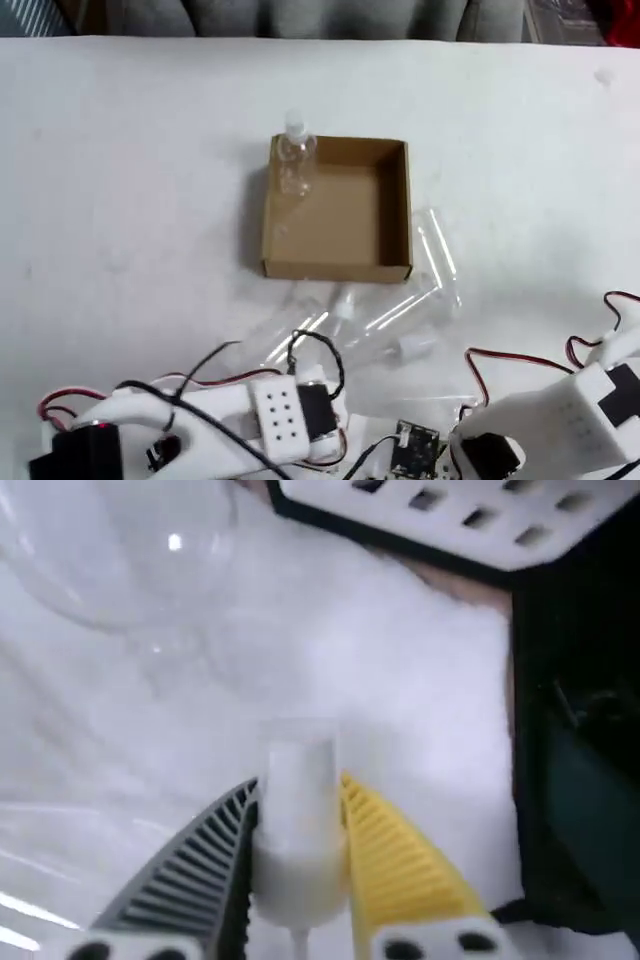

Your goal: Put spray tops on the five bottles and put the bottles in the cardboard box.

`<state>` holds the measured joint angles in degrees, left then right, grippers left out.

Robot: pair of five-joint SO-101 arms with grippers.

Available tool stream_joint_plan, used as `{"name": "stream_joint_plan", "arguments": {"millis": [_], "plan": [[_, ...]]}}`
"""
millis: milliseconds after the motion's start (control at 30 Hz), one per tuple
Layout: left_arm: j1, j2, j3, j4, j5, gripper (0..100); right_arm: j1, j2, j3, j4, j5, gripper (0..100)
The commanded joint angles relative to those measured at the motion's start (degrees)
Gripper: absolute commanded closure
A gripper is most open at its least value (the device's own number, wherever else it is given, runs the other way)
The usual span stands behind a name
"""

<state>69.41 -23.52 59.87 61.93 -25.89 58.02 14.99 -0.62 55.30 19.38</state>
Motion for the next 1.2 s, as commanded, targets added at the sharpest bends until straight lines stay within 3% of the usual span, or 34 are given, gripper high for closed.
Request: {"name": "stream_joint_plan", "arguments": {"millis": [0, 200, 500, 667, 900, 1167], "plan": [[0.7, -10.0, -1.3, 5.6, -0.6, 97, -0.5, -0.2, -2.5, 0.4, 0.6, 97.1], [-4.4, -21.8, -1.4, 10.0, -0.6, 97, -0.5, -0.2, -1.6, 0.4, 0.7, 97.1], [-27.9, -36.5, -4.6, 9.1, -0.1, 97, -3.6, -0.3, 2.9, 0.6, 5.5, 97.4], [-44.9, -38.2, -7.8, 8.4, 3.3, 97, -6.0, -0.3, 2.9, 5.1, 5.8, 97.1], [-66.8, -38.2, -1.7, -2.5, 15.5, 97, -11.6, -0.8, 2.8, 10.6, 5.8, 97.4], [-74.0, -27.5, 1.1, -11.3, 17.8, 97, -18.7, -1.2, 1.8, 19.6, 5.8, 97.5]]}}
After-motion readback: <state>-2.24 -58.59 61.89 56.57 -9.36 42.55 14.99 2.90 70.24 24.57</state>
